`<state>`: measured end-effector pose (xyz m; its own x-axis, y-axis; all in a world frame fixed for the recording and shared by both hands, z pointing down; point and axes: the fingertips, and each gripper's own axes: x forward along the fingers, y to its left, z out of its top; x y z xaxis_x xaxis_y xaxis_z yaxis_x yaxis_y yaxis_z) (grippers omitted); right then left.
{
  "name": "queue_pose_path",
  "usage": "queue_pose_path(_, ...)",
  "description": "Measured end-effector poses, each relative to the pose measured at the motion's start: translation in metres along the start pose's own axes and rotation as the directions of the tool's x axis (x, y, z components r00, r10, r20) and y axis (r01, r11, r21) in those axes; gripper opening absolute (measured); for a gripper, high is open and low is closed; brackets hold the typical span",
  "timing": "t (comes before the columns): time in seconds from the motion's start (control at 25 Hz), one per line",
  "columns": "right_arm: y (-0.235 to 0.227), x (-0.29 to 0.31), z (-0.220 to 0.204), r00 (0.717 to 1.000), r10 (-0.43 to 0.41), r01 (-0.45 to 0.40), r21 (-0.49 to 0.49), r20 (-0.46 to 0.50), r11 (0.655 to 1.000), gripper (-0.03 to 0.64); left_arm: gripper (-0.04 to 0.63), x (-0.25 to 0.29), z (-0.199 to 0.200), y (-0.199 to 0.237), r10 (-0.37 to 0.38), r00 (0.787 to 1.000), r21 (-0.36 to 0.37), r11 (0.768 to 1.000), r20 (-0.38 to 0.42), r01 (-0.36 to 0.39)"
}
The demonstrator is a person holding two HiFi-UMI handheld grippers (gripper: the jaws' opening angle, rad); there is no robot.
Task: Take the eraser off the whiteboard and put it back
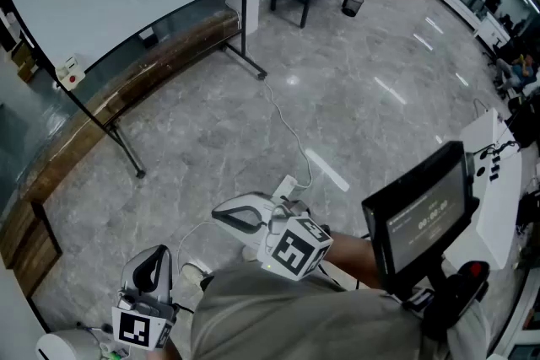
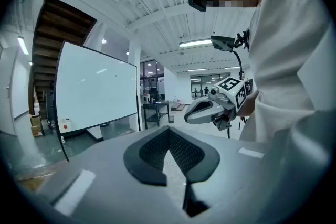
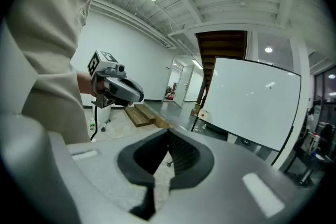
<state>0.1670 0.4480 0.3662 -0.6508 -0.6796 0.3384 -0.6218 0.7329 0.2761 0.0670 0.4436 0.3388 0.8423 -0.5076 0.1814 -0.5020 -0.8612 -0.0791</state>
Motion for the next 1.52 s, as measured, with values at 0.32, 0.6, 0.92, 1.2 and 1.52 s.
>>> queue_pose_path(0.32, -0.007, 0.000, -0.012, 1.000, -0.024, 0.024, 0.012, 0.018, 1.000, 0.003, 0.005, 0.010, -0.004, 0.000, -0.016, 1.000, 0.003, 1.000, -0.004, 0.016)
queue_pose_path(0.6, -0.009, -0.026, -0.016, 1.000, -0.024, 0.024, 0.030, -0.005, 0.999, 0.003, 0.005, 0.016, 0.010, -0.017, -0.021, 1.000, 0.019, 1.000, -0.009, 0.021)
queue_pose_path(0.92, -0.019, -0.035, -0.017, 0.998, -0.030, 0.030, 0.005, 0.047, 1.000, 0.003, 0.005, 0.008, -0.001, -0.003, 0.029, 0.995, -0.001, 1.000, -0.098, -0.029)
queue_pose_path(1.2, -0.032, -0.024, -0.029, 0.999, 0.001, -0.004, 0.083, 0.040, 0.997, 0.003, 0.005, 0.002, 0.010, 0.027, 0.143, 0.985, -0.003, 0.990, -0.101, -0.144)
queue_pose_path(1.52, -0.033, -0.002, -0.051, 0.999, 0.029, -0.033, 0.166, 0.026, 0.986, 0.003, 0.005, 0.006, -0.012, 0.028, 0.141, 0.976, -0.043, 0.988, -0.166, -0.150)
